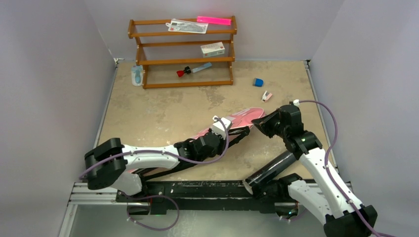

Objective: Pack up the badminton gear
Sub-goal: Adjust the racket bag at the center of the board.

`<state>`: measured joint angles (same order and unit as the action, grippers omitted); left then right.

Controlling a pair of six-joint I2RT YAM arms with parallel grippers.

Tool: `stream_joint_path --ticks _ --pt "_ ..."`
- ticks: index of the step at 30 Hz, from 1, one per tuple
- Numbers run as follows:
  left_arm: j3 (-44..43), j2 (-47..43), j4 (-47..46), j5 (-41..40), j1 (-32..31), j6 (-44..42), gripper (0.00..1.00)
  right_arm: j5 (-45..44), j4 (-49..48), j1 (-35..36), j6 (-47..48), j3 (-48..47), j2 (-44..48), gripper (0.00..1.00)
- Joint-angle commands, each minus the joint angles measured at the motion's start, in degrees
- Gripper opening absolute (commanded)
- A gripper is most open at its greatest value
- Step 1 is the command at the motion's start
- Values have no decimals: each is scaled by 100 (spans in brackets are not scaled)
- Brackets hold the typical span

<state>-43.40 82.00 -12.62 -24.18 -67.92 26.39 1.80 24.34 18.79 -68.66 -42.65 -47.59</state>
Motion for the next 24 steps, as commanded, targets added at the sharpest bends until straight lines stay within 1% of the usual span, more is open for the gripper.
stream_joint_path --ticks 1,3,6,10,14,18,21,24 --pt "-15 292 -1128 588 55 -602 0 454 -221 21 -74 -70 33 0" --pt "-87 417 -1251 911 99 -607 0 485 -182 21 -99 -91 59 0" --pt "-385 570 -1149 1230 168 -495 1 479 -166 21 -159 -79 122 0" --pt "-369 519 -1569 1630 244 -362 8 496 -168 20 -209 -59 170 0" --pt "-124 454 -2340 1957 386 -14 19 549 -201 20 -218 -60 125 0" --pt "127 558 -3006 2244 631 403 22 626 -324 26 -219 -42 92 0" --pt "321 691 -3651 2668 890 917 24 628 -414 21 -229 -33 75 0" --pt "389 775 -4048 2789 964 1022 27 624 -460 28 -248 -22 78 0"
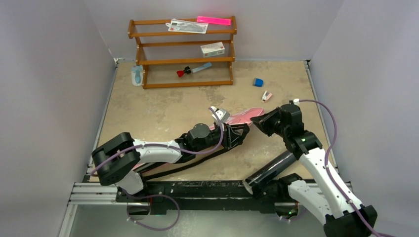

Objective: Pack up the badminton gear
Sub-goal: Adjust the racket bag at the center of the board.

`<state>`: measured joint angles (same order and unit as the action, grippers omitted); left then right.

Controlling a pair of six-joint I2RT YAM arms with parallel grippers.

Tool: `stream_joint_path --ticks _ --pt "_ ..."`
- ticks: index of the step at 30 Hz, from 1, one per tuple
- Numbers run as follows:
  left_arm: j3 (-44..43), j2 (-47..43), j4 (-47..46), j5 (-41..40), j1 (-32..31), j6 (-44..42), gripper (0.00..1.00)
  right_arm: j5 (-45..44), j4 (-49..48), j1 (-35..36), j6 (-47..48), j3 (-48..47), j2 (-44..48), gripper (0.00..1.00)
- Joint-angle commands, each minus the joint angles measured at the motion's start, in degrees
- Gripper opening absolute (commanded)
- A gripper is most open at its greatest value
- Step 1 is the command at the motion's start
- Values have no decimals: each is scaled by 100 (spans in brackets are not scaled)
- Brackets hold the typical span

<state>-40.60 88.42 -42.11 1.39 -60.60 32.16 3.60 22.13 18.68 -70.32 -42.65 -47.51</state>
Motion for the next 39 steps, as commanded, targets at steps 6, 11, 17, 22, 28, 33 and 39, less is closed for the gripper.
stream_joint_path --ticks 6,11,17,22,28,33,39 --pt "-90 267 -1065 291 233 450 30 522 -312 31 -121 -17 69 0" --pt "-148 335 -1203 189 239 539 34 704 -374 34 -167 57 34 0" --pt "-24 435 -1634 -554 241 1248 33 818 -502 37 -227 204 116 0" --pt "-18 637 -2209 -660 241 1744 32 826 -521 32 -236 265 136 0" --pt "-205 841 -2091 -846 246 2112 30 896 -534 36 -237 262 147 0" --pt "-308 890 -1545 -1208 267 2278 10 876 -516 31 -247 300 232 0" --pt "-320 860 -932 -1472 285 2604 0 810 -451 31 -230 302 294 0"
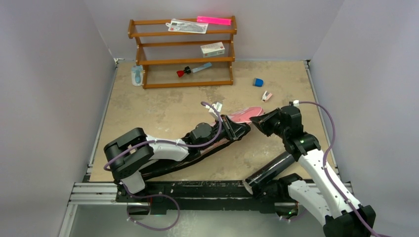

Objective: Pack up the badminton gear
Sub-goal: Adjust the racket bag at the center of the board.

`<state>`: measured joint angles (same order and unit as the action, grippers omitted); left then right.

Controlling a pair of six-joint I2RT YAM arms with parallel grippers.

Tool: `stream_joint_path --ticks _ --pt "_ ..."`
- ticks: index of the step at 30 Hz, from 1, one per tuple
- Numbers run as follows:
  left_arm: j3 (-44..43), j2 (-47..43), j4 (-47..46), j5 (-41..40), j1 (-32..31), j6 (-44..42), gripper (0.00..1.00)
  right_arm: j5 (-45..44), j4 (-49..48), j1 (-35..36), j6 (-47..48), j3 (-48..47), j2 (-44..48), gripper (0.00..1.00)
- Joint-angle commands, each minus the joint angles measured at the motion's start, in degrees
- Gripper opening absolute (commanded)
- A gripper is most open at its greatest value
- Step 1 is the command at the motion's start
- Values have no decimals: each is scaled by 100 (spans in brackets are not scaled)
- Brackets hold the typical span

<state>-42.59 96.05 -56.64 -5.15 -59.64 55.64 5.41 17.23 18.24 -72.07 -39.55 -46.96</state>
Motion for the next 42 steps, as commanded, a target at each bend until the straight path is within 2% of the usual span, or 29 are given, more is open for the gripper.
stream_joint_path --ticks 1,4,11,16,22,26,30,32,36,37,40,42 --pt "-70 70 529 -833 189 311 0 626 61 80 -47 -1 248 0" --pt "-36 -82 835 -794 198 351 0 592 197 79 -115 4 262 0" --pt "-260 -687 3023 -523 293 312 0 -399 622 75 226 -260 343 0" --pt "-334 -1083 3927 -514 323 -200 0 -745 647 75 406 -251 277 0" --pt "-414 -1332 4271 -55 323 -778 0 -719 585 81 487 -247 112 0" --pt "-468 -1199 3876 609 301 -923 0 -598 476 75 471 -234 21 0" --pt "-472 -1266 3852 383 97 -1116 0 -586 480 74 519 -283 -21 0" --pt "-549 -1374 4088 98 -83 -1461 8 -589 483 77 567 -311 -26 0" --pt "-933 -1663 5127 -687 -630 -2516 28 -557 537 75 602 -402 -44 0" --pt "-1046 -1732 5410 -792 -707 -2698 36 -551 555 78 602 -437 -49 0" --pt "-1317 -2006 6202 -719 -774 -3313 59 -550 592 81 648 -558 -59 0" --pt "-1438 -2155 6623 -709 -794 -3716 68 -550 622 75 680 -632 -68 0"
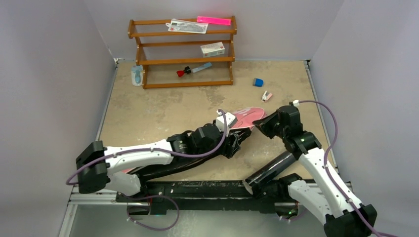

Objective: Pack up the badminton gear
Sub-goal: Adjust the racket bag at the center of the board.

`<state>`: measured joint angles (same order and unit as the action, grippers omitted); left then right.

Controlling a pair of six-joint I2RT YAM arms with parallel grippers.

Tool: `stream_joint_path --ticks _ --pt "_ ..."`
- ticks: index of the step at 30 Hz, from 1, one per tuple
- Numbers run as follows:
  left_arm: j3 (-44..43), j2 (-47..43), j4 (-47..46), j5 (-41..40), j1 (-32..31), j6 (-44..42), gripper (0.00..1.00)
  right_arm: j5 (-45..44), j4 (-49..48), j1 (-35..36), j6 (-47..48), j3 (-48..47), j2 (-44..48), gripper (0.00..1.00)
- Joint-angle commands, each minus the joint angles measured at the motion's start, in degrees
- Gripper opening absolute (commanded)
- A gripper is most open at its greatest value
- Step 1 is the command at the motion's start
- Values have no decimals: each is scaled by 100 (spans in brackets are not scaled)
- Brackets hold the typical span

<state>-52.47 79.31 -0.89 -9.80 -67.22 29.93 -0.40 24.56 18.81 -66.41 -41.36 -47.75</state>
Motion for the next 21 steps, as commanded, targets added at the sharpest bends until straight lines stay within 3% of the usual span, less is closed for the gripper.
stream_joint_path --ticks 1,9,13,17,21 --pt "-513 -530 1288 -282 -43 -1326 70 31 -99 23 117 -471 11 0" --pt "-1109 -417 2994 -1689 -374 -1631 80 32 -146 23 109 -459 -49 0" --pt "-1005 -328 3154 -2085 -658 -2204 83 155 -257 22 110 -436 -95 0" --pt "-882 -173 3377 -2504 -626 -2013 84 268 -350 19 136 -410 -146 0" --pt "-722 -623 3162 -2313 -632 -1952 86 228 -379 18 145 -367 -156 0"
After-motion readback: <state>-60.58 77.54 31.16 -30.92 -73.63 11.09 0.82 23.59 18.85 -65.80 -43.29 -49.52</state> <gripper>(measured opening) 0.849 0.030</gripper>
